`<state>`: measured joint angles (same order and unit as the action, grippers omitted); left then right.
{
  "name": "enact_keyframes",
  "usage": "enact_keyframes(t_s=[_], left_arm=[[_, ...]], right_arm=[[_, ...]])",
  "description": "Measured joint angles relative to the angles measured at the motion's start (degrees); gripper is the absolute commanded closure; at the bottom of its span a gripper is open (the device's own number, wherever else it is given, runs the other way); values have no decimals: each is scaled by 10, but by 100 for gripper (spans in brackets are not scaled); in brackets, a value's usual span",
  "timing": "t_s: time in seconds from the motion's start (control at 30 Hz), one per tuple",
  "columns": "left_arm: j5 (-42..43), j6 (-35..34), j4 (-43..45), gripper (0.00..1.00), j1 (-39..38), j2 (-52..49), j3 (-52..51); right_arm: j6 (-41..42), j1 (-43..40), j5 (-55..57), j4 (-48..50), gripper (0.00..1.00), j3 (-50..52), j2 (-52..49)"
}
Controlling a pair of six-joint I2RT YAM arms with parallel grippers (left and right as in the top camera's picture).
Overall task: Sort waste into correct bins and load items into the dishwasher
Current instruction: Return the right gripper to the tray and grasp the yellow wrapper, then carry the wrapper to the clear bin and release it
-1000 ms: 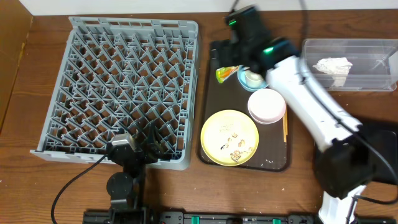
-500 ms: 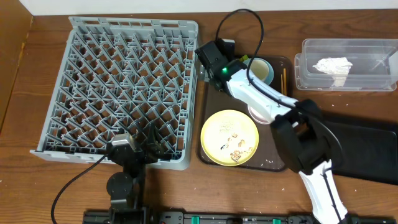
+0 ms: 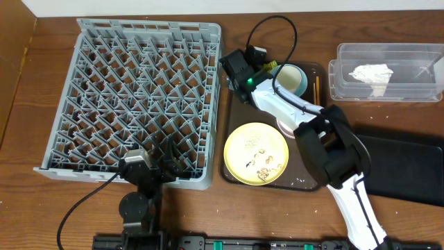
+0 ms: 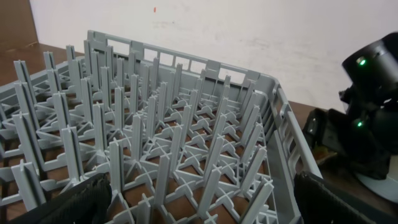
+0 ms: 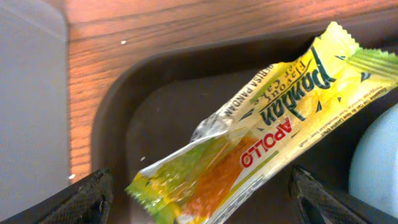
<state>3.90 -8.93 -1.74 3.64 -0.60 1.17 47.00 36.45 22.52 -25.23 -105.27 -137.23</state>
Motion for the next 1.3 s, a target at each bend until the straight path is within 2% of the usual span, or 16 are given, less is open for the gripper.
enact_keyframes(t_s=[0.13,0.23,0.33,0.47,0.53,0.9,1.17,1.3], left_arm=[[0,0,0,5,0,0,0],[0,0,0,5,0,0,0],[0,0,0,5,0,0,0],[0,0,0,5,0,0,0],[0,0,0,5,0,0,0],[0,0,0,5,0,0,0],[0,0,0,5,0,0,0],[0,0,0,5,0,0,0]], right_arm=[[8,0,17,8,14,0,-10],[12,0,25,12,20,0,-12],[16,0,33,18,37,-1,-17],[18,0,46,19,75,-5,-23],[20,0,48,19,99,-6,-25],[-21,1,32,-42,99,-5,5],[-47,-14,18,-73,99,0,184],[-30,-74,17,-131,98,-9,275]])
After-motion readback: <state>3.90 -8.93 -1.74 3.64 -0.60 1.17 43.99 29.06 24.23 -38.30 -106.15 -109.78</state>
